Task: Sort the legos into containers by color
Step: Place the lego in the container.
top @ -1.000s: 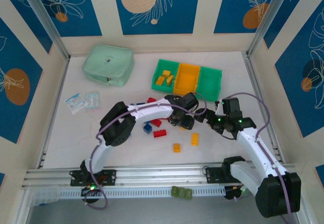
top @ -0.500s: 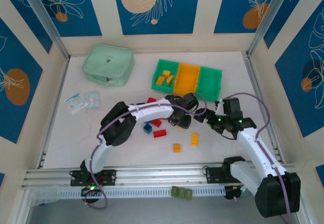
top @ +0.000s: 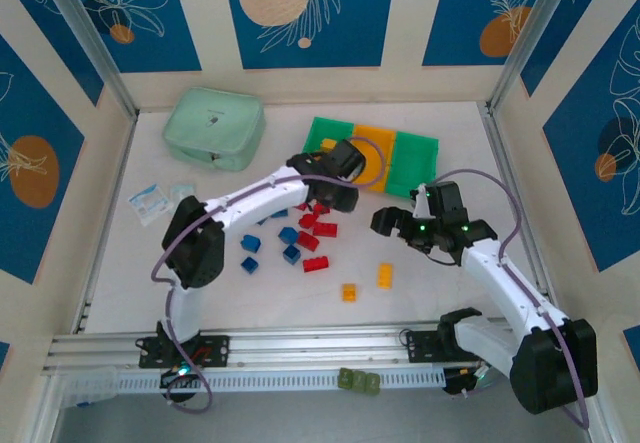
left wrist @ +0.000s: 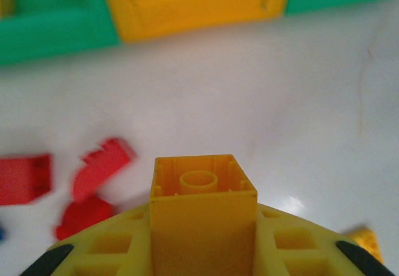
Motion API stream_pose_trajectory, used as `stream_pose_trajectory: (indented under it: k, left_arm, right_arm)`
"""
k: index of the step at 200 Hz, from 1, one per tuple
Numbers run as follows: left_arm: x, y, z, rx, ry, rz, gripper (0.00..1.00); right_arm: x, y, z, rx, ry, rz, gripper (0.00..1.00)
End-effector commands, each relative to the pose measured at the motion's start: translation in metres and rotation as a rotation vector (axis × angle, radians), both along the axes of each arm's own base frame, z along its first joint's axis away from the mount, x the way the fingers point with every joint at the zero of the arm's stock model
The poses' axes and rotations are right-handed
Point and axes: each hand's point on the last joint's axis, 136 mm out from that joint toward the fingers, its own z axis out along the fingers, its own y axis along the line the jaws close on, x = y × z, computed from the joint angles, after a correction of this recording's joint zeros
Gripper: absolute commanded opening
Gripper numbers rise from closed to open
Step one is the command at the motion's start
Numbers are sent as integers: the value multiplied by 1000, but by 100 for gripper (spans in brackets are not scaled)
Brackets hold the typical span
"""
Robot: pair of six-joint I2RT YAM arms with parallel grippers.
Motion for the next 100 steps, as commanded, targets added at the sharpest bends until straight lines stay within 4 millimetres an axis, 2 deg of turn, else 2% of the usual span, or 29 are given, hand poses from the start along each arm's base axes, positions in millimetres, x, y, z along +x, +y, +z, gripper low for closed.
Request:
stream_pose_trajectory:
  k: [1,26,57,86,100]
  left_arm:
    - [34,26,23,26,-76,48,28]
    - [80,38,30,8,-165,114,28]
    - [126,47,22,20,-200,178,28]
    - [154,46,10,36,-223,200,29]
    - [161,45,2,50,-227,206,33]
  right_arm:
    - [14,10,16,18,-55,15,99]
    - [22,14,19,17,-54,14,99]
    - [29,17,20,10,-53,9,99]
    - [33,18,20,3,-50,5,99]
    - [35,19,19,0,-46,6,99]
